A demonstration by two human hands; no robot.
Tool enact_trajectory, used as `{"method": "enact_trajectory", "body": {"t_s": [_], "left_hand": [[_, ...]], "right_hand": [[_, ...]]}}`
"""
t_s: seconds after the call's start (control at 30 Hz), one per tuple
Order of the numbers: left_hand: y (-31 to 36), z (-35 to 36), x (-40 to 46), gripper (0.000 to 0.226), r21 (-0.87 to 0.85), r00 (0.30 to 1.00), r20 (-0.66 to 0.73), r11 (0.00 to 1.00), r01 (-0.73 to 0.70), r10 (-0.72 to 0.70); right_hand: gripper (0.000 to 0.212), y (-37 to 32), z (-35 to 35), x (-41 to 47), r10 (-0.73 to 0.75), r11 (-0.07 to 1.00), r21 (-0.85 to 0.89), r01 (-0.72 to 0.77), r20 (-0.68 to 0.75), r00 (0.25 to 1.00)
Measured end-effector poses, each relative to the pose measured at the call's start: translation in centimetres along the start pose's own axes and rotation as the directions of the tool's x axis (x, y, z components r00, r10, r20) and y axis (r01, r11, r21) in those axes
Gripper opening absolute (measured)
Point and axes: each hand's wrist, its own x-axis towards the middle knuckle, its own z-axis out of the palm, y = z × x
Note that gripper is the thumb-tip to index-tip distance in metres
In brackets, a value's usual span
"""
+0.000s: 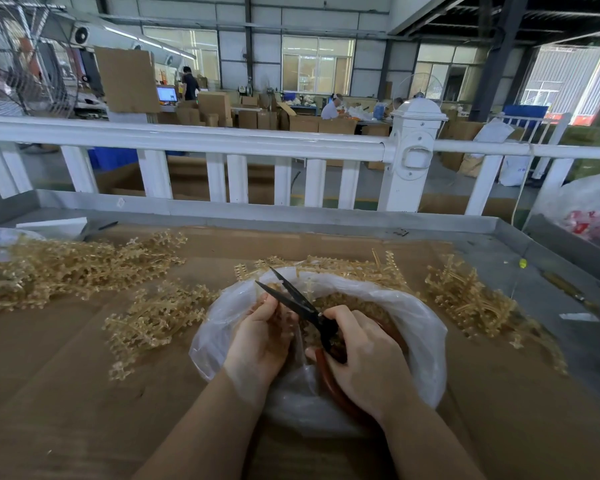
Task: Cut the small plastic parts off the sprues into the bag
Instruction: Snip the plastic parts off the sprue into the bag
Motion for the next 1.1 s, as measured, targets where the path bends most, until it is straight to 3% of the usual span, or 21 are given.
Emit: {"method": "enact_trajectory", "body": {"t_s": [0.53,0.77,0.87,1.1], "left_hand": [[0.13,-0.18,0.32,0.020,0.066,0.996,0.002,0.994,0.084,-0.085],[-0.22,-0.44,0.33,0.020,0.122,0.997,0.076,0.992,0.022,-0.031],[-0.27,-0.24,0.05,0.037,0.109,0.992,0.117,0.993,-0.049,0.036],[-0.13,-0.17,0.00,0.035,0.160,0.999,0.009,0.986,-0.049,0.049]], "right_hand": [[0.038,-0.29,-0.13,0.19,-0.020,0.999,-0.043,0.020,0.021,1.000],[0.035,-0.33,-0.05,0.34,0.000,0.999,-0.038,0.002,0.059,0.998],[0.033,-0.33,-0.10,0.35,0.006,1.000,-0.028,-0.005,0.054,0.999],[0.034,-0.28,-0.15,0.22,-0.005,1.000,-0.014,0.006,0.040,0.999]]}}
